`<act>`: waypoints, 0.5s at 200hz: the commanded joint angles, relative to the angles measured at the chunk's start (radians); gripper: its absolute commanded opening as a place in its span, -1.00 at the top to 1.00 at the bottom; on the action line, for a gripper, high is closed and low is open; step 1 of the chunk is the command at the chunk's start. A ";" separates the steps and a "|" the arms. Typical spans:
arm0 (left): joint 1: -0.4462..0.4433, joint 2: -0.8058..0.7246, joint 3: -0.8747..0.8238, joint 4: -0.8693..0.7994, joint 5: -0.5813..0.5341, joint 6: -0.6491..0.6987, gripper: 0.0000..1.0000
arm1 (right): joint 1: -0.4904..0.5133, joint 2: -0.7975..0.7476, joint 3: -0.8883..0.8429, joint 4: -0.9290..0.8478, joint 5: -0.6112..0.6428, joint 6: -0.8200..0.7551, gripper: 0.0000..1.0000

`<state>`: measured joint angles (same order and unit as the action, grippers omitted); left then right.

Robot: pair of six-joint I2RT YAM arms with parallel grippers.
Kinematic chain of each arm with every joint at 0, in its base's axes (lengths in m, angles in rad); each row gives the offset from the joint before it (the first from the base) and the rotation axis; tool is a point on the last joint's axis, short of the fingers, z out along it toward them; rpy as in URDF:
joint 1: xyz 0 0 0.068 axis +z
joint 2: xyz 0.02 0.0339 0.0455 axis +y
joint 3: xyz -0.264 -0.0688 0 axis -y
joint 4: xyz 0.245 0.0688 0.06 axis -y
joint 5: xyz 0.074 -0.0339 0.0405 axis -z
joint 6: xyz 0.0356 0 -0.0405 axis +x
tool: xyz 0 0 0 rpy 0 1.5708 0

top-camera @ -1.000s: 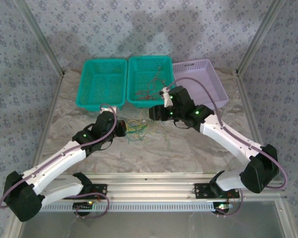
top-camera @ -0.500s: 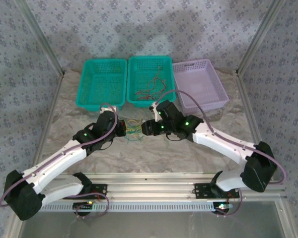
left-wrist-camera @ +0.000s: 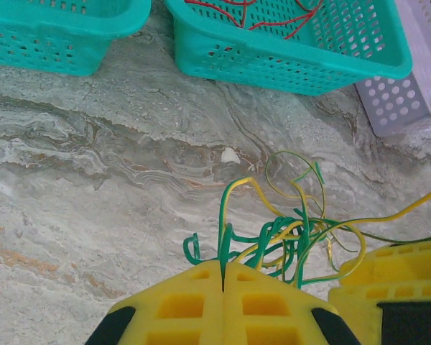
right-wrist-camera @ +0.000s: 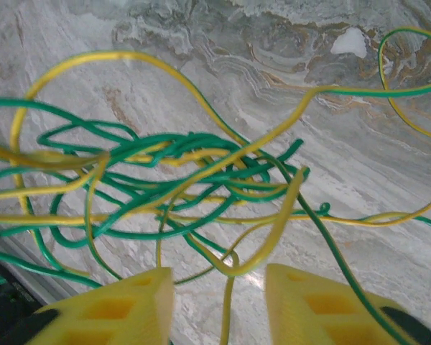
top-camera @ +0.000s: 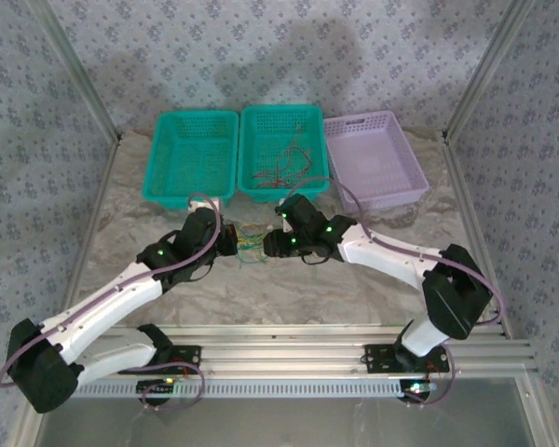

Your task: Untangle the cables

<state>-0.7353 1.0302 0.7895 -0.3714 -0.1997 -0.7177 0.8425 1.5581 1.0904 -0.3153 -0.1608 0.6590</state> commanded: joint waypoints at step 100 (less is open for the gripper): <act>-0.022 -0.044 -0.003 -0.029 -0.052 0.000 1.00 | -0.094 -0.095 -0.014 -0.037 0.112 -0.022 1.00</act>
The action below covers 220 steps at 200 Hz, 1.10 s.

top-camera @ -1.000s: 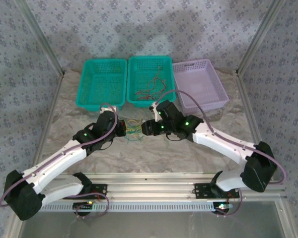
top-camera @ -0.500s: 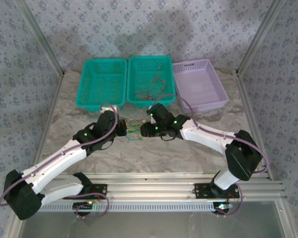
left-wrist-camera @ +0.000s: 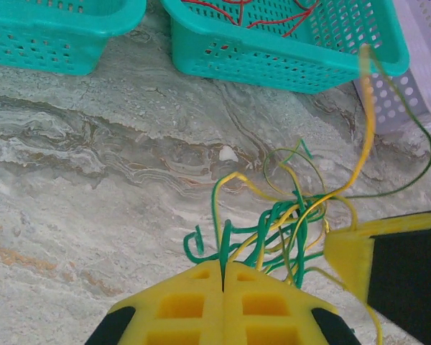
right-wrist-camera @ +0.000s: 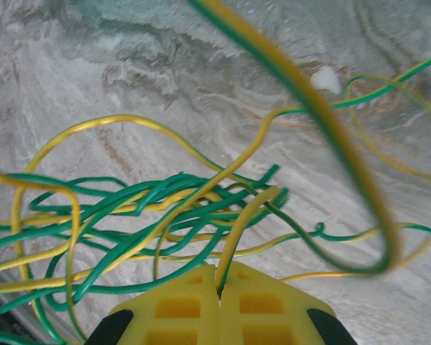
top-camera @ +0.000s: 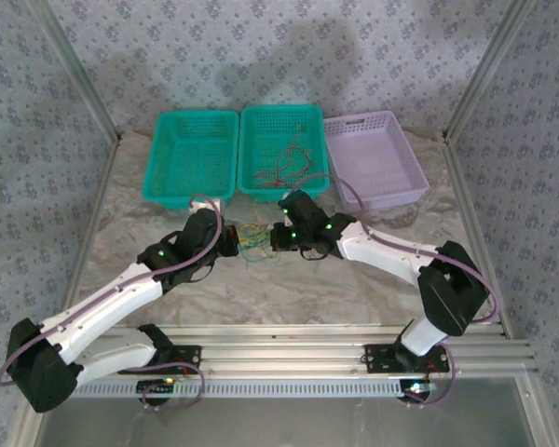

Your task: Untangle the cables

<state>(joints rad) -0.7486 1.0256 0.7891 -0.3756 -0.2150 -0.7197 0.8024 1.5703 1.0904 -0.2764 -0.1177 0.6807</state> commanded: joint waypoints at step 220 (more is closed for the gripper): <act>0.044 -0.166 -0.090 -0.227 -0.131 0.078 1.00 | -0.559 -0.586 0.128 -0.490 0.180 -0.262 1.00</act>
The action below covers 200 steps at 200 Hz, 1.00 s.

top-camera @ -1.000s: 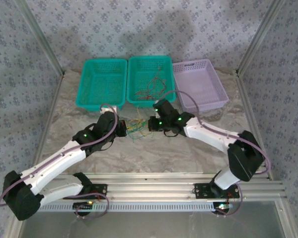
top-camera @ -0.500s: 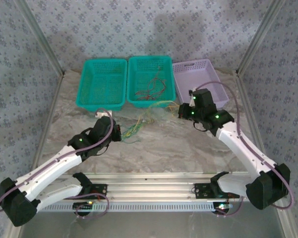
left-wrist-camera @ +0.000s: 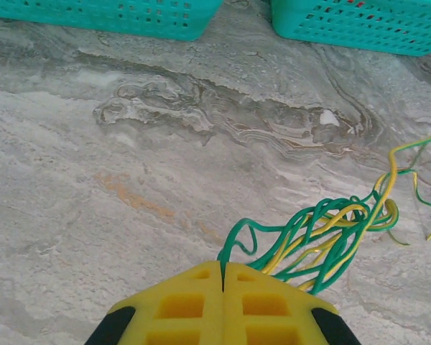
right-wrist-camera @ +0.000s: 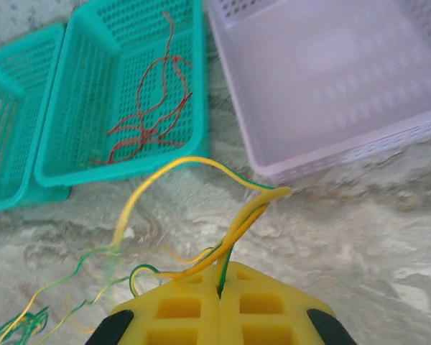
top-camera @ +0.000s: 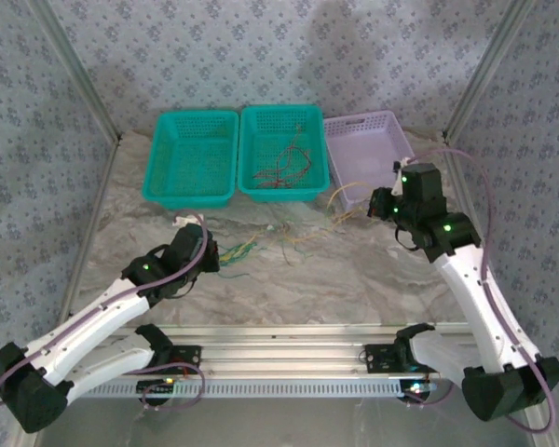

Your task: Untangle the cables

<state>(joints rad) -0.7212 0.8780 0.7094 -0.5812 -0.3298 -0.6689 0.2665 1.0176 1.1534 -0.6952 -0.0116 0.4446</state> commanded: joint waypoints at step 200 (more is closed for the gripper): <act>0.020 0.188 -0.061 0.171 0.112 0.005 1.00 | 0.020 -0.115 0.241 0.254 -0.247 0.069 1.00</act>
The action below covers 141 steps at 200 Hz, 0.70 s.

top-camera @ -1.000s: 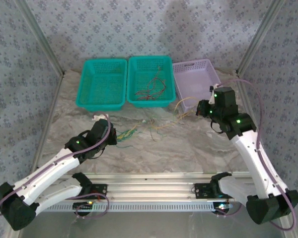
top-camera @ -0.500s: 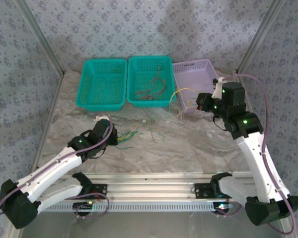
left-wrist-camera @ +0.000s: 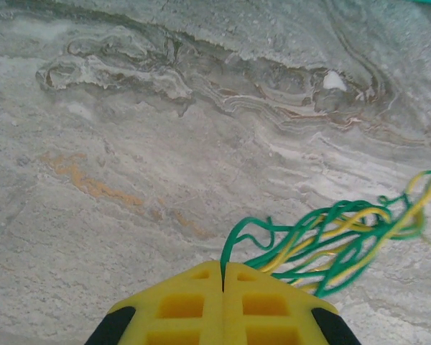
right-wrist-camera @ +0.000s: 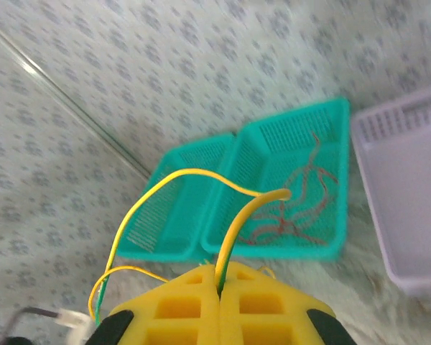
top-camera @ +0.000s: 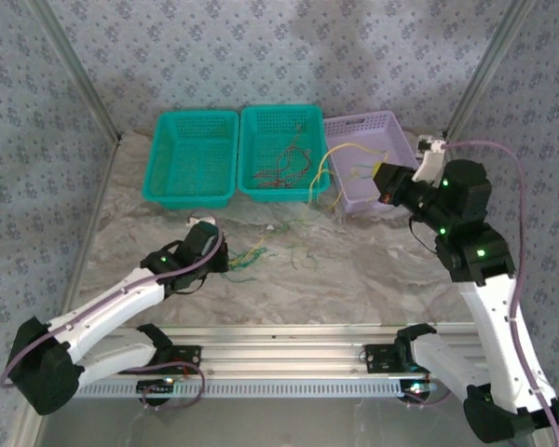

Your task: Untangle the cables

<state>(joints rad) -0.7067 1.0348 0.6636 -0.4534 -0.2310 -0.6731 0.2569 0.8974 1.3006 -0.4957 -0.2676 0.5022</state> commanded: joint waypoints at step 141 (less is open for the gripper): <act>0.002 0.097 0.041 0.264 0.170 0.085 -0.26 | 0.183 0.101 0.172 0.084 -0.004 -0.027 1.00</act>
<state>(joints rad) -0.7067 1.1290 0.6376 -0.2695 -0.1318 -0.6296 0.4244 1.0019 1.4555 -0.4522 -0.2478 0.4881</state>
